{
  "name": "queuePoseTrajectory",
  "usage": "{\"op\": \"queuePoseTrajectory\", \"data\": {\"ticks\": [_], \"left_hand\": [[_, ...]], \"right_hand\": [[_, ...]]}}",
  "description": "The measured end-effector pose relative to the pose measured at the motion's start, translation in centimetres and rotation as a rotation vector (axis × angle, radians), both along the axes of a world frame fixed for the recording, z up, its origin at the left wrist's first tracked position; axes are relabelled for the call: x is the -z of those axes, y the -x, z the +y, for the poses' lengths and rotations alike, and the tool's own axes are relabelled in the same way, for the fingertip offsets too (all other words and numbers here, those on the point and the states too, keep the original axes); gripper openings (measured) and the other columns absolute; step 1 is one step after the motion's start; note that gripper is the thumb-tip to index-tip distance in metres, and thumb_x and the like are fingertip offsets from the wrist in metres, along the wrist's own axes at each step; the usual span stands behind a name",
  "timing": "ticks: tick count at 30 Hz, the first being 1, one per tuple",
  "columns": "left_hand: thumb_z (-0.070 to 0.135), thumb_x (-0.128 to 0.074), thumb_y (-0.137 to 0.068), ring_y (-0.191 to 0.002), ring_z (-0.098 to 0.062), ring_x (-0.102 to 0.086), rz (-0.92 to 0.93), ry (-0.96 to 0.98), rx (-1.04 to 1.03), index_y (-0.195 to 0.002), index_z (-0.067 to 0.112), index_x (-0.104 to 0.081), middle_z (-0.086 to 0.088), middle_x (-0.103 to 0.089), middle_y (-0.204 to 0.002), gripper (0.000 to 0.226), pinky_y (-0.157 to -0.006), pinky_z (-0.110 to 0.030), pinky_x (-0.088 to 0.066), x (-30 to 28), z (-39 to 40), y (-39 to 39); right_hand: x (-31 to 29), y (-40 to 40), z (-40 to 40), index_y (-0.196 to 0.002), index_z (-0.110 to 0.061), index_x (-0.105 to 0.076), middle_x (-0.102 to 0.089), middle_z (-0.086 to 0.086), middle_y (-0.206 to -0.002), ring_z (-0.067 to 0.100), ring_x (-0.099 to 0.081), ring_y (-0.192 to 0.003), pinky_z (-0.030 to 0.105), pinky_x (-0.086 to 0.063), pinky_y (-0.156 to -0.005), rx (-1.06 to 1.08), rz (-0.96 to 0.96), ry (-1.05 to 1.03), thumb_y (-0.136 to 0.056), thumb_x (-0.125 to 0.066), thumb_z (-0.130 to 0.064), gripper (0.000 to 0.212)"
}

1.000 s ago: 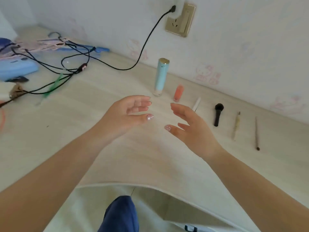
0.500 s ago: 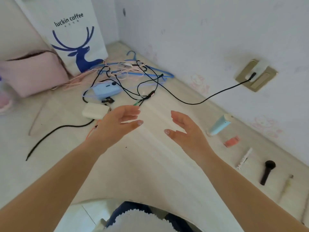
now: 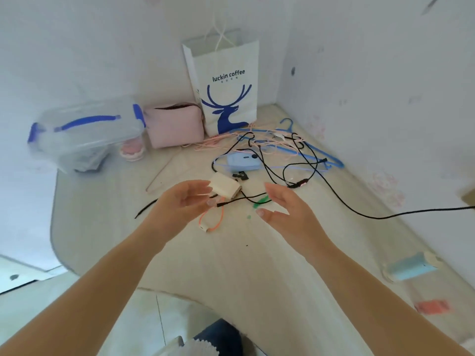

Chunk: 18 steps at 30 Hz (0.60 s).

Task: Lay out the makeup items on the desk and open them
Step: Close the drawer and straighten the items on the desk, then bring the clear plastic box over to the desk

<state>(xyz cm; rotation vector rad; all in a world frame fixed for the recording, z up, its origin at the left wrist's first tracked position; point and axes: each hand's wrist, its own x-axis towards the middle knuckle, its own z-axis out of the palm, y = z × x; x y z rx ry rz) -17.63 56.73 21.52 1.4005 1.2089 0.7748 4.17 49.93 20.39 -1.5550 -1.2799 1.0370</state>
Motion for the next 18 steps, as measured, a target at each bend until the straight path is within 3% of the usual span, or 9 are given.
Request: {"op": "queuePoseTrajectory", "data": {"ticks": [3, 7, 9, 11, 14, 18], "left_hand": [[0.014, -0.070, -0.081, -0.097, 0.000, -0.065, 0.004, -0.001, -0.068, -0.103, 0.031, -0.062, 0.012, -0.068, -0.107, 0.029, -0.084, -0.016, -0.047, -0.7, -0.7, 2.0], [0.012, -0.069, -0.082, -0.086, 0.007, -0.066, -0.012, -0.018, -0.192, -0.108, 0.024, -0.063, 0.008, -0.069, -0.107, 0.030, -0.072, -0.009, -0.050, -1.5, -0.1, 5.1], [0.010, -0.069, -0.082, -0.081, 0.009, -0.065, -0.010, -0.026, -0.240, -0.112, 0.019, -0.062, 0.007, -0.069, -0.107, 0.032, -0.067, -0.005, -0.049, -1.7, 0.6, 6.8], [0.011, -0.069, -0.082, -0.083, 0.009, -0.066, -0.004, -0.016, -0.267, -0.114, 0.018, -0.062, 0.007, -0.069, -0.108, 0.034, -0.067, -0.004, -0.049, -1.7, 1.6, 8.5], [0.011, -0.069, -0.082, -0.091, 0.002, -0.066, -0.021, 0.012, -0.342, -0.115, 0.017, -0.062, 0.004, -0.069, -0.111, 0.034, -0.074, -0.010, -0.050, -1.3, 4.2, 12.5], [0.015, -0.069, -0.083, -0.102, -0.006, -0.064, -0.017, 0.065, -0.423, -0.112, 0.022, -0.063, 0.007, -0.069, -0.112, 0.031, -0.097, -0.031, -0.047, 0.2, 9.3, 18.6]], "right_hand": [[-0.6, 1.7, 1.3, -0.124, -0.039, -0.048, -0.050, -0.022, -0.125, -0.021, -0.042, -0.107, -0.005, -0.037, -0.076, -0.074, -0.019, -0.017, -0.085, -0.067, -0.020, 0.048], [-1.3, 4.3, 4.2, -0.117, -0.043, -0.048, -0.051, -0.020, -0.123, -0.025, -0.046, -0.100, 0.003, -0.042, -0.082, -0.171, -0.016, -0.033, -0.084, -0.067, -0.020, 0.044], [-1.4, 5.8, 6.0, -0.119, -0.040, -0.048, -0.051, -0.019, -0.125, -0.017, -0.047, -0.109, -0.001, -0.040, -0.078, -0.204, 0.010, -0.035, -0.084, -0.067, -0.019, 0.045], [-1.2, 7.2, 7.7, -0.120, -0.039, -0.048, -0.050, -0.018, -0.128, -0.006, -0.044, -0.121, 0.004, -0.040, -0.082, -0.221, 0.017, -0.028, -0.085, -0.067, -0.019, 0.045], [-0.6, 10.2, 11.6, -0.121, -0.038, -0.048, -0.049, -0.020, -0.127, -0.005, -0.042, -0.122, 0.010, -0.039, -0.088, -0.270, 0.010, -0.007, -0.085, -0.067, -0.019, 0.045], [1.1, 15.3, 18.1, -0.112, -0.044, -0.046, -0.049, -0.019, -0.124, -0.007, -0.045, -0.117, -0.001, -0.040, -0.075, -0.275, 0.009, 0.015, -0.085, -0.067, -0.019, 0.043]]}}
